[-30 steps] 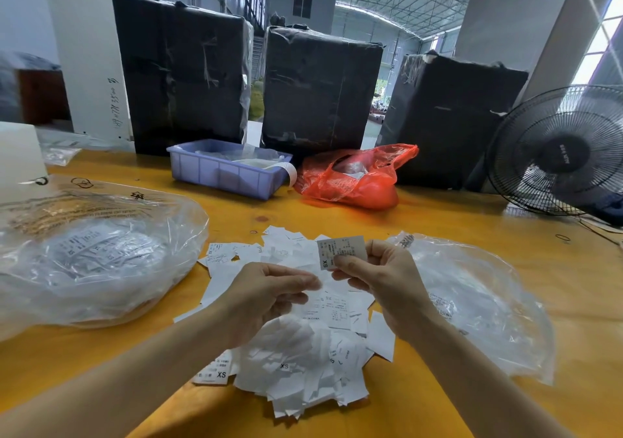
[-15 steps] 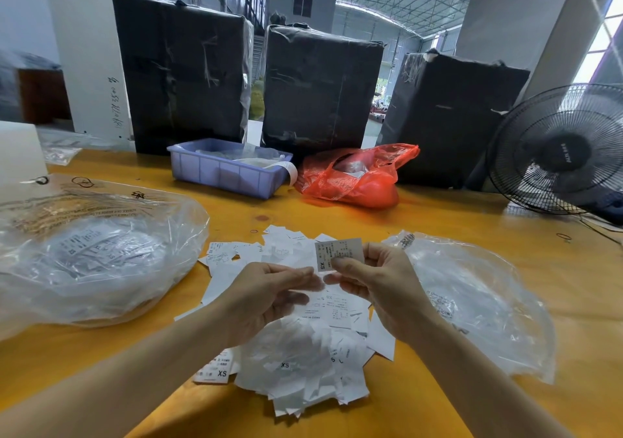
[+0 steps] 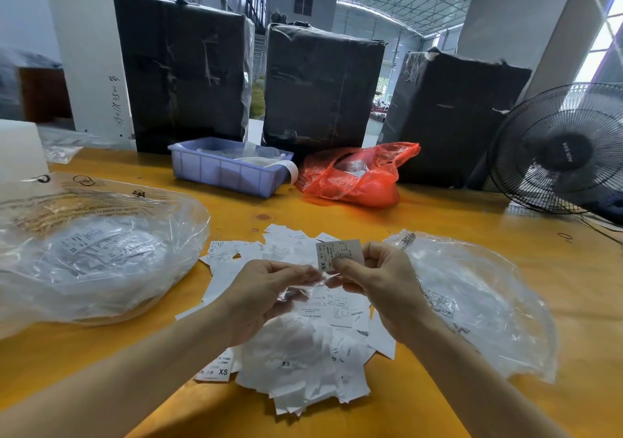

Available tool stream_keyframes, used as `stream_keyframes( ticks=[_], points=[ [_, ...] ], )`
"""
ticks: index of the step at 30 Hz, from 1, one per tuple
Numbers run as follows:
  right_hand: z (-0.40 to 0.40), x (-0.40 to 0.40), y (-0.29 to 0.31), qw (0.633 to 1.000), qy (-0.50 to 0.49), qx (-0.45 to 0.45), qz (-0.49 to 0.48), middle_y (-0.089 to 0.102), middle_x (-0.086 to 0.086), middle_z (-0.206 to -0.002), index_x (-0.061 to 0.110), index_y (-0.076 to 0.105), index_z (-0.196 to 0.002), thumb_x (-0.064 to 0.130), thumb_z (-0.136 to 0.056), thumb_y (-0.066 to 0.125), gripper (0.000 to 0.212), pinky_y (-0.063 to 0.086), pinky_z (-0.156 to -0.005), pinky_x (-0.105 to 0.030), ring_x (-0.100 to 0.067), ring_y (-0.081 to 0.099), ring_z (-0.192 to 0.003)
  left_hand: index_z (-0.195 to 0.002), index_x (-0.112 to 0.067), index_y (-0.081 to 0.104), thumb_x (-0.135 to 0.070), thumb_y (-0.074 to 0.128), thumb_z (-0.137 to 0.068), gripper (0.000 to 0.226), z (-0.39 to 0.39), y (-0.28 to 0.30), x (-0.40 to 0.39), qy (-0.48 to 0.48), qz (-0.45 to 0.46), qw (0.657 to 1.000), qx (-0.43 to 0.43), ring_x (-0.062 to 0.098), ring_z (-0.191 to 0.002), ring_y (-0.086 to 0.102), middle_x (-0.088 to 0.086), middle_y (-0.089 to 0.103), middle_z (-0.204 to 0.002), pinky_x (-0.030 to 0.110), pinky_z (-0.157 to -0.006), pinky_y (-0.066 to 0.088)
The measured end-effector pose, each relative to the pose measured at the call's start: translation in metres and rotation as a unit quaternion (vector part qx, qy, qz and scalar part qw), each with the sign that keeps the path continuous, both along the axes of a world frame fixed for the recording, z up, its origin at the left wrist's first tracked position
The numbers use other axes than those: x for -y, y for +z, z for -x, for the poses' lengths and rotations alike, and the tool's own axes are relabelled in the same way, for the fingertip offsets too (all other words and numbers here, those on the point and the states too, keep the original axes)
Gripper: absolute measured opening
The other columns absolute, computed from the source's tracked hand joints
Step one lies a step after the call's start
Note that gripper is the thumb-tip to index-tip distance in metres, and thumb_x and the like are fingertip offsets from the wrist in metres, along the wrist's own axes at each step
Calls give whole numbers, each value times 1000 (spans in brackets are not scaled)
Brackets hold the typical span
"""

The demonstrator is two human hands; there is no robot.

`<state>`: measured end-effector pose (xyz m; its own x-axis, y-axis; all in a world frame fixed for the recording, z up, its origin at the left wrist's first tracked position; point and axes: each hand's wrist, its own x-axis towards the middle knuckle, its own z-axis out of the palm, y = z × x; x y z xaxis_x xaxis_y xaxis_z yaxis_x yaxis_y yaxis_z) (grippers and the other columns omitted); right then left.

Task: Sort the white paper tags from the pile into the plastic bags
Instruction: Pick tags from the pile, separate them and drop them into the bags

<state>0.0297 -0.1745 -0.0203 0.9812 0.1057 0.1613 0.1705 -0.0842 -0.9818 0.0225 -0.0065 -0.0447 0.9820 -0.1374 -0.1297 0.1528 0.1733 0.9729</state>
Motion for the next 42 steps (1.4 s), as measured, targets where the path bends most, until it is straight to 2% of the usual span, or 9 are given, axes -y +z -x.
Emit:
stream_keyframes(
  ticks=[5,10,13,16,21,28,33,36,42],
  points=[
    [0,-1,-2,1000,4,2,10,73,-14,-78,-7,60,-94,2,-83,67,16,49,-57,-21,-21,70,-62,-75,-16,79,-22,66,-85,17,1,0,2,10,-26,1000,7,5,-56,60,-1,75,-84,19,-60,44],
    [0,-1,-2,999,25,-12,42,70,-18,-80,-5,60,-90,1,-83,67,12,48,-56,-20,-17,69,-61,-87,-11,75,-21,64,-86,14,-1,-1,2,37,-20,999,1,4,-53,61,-1,75,-82,19,-56,46],
    [0,1,-1,996,51,-50,54,70,-10,-73,-8,62,-94,0,-81,68,16,49,-56,-19,-13,67,-59,-86,-11,75,-22,64,-86,15,-1,1,0,41,-20,999,3,3,-54,61,-2,75,-82,22,-58,44],
    [0,5,1,988,92,-108,63,69,-4,-68,0,66,-88,1,-79,70,10,50,-57,-20,-12,66,-60,-90,-9,74,-24,66,-83,19,0,1,-2,34,-21,999,2,5,-56,61,-1,75,-83,22,-58,42],
    [0,8,4,970,146,-180,74,65,-6,-66,1,63,-81,-1,-77,71,9,51,-53,-21,-15,65,-58,-94,-5,74,-28,68,-76,30,2,2,-1,-5,-45,999,7,3,-55,61,-1,72,-72,15,-48,43],
    [-3,19,9,952,200,-218,80,59,-8,-62,1,60,-73,-6,-77,69,12,47,-50,-21,-13,58,-51,-77,-15,77,-34,68,-68,22,4,8,-8,-87,-137,984,69,2,-54,59,2,69,-62,13,-52,43],
    [-1,19,8,949,204,-190,147,58,-12,-65,5,61,-71,-1,-70,78,18,43,-54,-24,-16,54,-52,-74,-18,77,-26,68,-78,13,5,4,-4,-90,-141,983,74,3,-54,57,4,67,-62,14,-51,42],
    [1,16,9,951,185,-150,198,63,-19,-78,4,61,-83,3,-64,84,30,46,-65,-32,-21,58,-61,-76,-16,77,-24,67,-81,14,4,3,-3,-77,-133,986,64,4,-56,59,4,72,-71,17,-53,41],
    [5,10,7,945,154,-73,280,63,2,-55,16,49,-105,12,-61,88,59,43,-64,-39,-20,61,-59,-69,-15,77,-28,69,-76,17,5,-1,2,-69,-122,989,55,12,-62,62,10,73,-74,19,-56,47]
  ],
)
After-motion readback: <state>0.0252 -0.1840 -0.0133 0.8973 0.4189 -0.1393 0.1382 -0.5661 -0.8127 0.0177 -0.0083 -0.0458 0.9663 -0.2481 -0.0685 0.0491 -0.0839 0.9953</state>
